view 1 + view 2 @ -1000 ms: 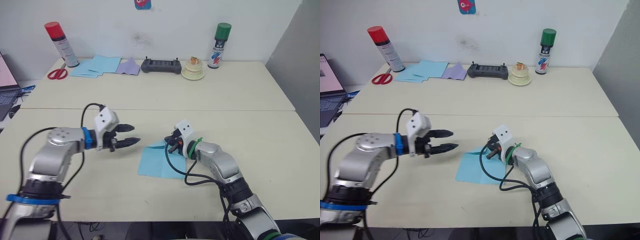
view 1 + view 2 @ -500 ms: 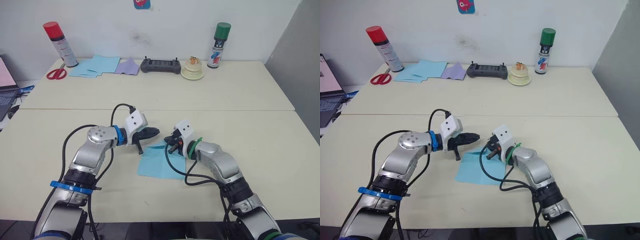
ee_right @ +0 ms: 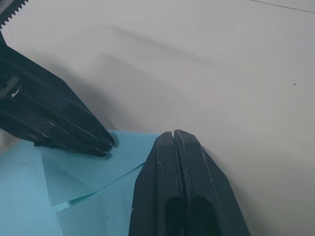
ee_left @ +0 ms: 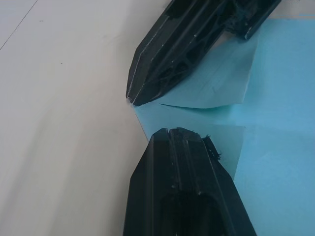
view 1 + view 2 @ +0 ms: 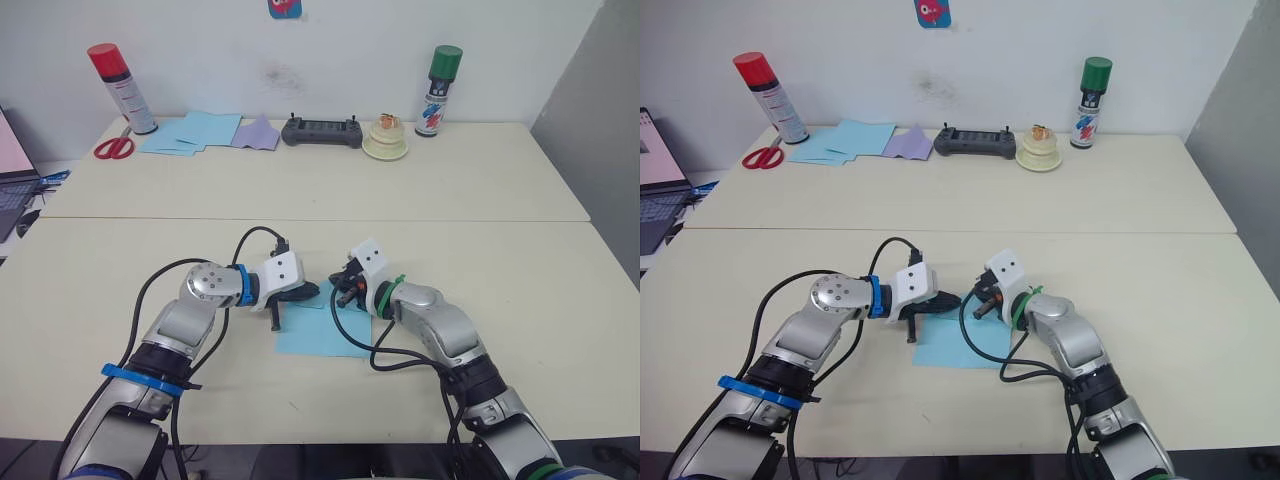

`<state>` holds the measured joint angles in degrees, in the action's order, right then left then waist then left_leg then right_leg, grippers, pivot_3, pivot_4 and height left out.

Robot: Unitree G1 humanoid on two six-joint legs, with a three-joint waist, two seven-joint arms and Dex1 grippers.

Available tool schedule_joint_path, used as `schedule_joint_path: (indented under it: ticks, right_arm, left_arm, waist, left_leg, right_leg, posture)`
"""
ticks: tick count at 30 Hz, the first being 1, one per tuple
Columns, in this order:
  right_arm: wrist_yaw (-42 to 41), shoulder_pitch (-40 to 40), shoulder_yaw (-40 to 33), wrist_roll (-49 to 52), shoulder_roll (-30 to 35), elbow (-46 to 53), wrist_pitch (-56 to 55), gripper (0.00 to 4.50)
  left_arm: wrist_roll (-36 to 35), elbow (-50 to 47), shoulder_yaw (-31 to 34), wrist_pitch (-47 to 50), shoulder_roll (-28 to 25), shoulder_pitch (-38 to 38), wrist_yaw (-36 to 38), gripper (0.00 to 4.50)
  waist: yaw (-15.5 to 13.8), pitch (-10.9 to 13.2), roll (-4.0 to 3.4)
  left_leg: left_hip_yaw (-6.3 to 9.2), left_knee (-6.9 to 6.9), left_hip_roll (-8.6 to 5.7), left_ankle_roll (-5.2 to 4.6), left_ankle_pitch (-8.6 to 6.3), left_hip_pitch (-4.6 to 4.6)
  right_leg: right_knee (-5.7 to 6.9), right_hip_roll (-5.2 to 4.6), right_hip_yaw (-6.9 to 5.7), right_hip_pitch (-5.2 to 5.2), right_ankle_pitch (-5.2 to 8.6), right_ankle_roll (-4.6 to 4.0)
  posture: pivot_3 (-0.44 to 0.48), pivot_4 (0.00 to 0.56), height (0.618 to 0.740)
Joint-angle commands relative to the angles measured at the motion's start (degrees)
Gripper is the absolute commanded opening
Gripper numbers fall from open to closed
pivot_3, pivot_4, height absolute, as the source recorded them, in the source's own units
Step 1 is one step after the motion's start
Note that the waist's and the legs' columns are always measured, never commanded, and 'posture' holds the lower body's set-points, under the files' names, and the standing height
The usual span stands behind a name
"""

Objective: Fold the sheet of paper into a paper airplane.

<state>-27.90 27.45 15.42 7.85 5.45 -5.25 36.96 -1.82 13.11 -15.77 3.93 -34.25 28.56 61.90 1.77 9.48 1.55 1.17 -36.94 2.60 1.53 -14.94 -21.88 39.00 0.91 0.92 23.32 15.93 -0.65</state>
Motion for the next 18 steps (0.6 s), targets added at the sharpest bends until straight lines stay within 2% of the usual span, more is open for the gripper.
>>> schedule_joint_path:
  ticks: [1,3,6,11,18]
  right_arm:
    - [0.3,-0.7,0.0,-0.5,0.6,-0.8,1.4,0.00]
    - [0.4,-0.6,0.0,-0.5,0.4,-0.9,1.4,0.00]
    - [0.5,-0.6,-0.1,-0.5,0.4,-0.8,1.5,0.00]
    - [0.5,-0.3,-0.1,-0.5,0.2,-1.1,1.4,0.00]
    - [0.4,-0.2,-0.1,-0.5,0.2,-1.1,1.5,0.00]
  left_arm:
    - [-1.6,0.6,1.6,2.3,1.4,0.7,-0.6,0.04]
    - [-4.3,0.2,3.8,6.7,2.6,1.8,-1.3,0.04]
    - [-5.5,-0.3,5.3,9.4,1.6,2.2,-0.7,0.04]
    - [-5.8,-2.1,4.7,8.8,0.1,0.1,1.6,0.04]
    - [-3.5,-2.6,2.6,6.5,2.2,-1.9,0.3,0.04]
  waist:
    - [0.0,0.0,0.00]
    - [0.0,0.0,0.00]
    - [0.0,0.0,0.00]
    - [0.0,0.0,0.00]
    - [0.0,0.0,0.00]
  left_leg:
    - [0.00,0.00,0.00,0.00,0.00,0.00]
    - [0.01,-0.01,-0.01,0.00,0.00,-0.01]
    - [0.02,-0.02,-0.01,0.00,0.00,-0.02]
    - [0.04,0.01,0.01,0.00,0.00,-0.01]
    - [0.02,-0.01,-0.01,0.00,0.00,-0.01]
  right_leg:
    - [0.00,0.00,0.00,0.00,0.00,0.00]
    - [0.00,0.00,-0.02,-0.01,0.00,0.00]
    - [0.01,0.02,-0.03,-0.01,0.00,0.00]
    - [0.00,0.02,-0.04,-0.01,0.00,0.00]
    - [0.00,0.01,-0.02,-0.01,0.00,0.00]
  posture:
    - [0.000,0.150,0.740]
    - [0.000,0.150,0.740]
    - [0.000,0.150,0.740]
    - [0.000,0.150,0.740]
    - [0.000,0.150,0.740]
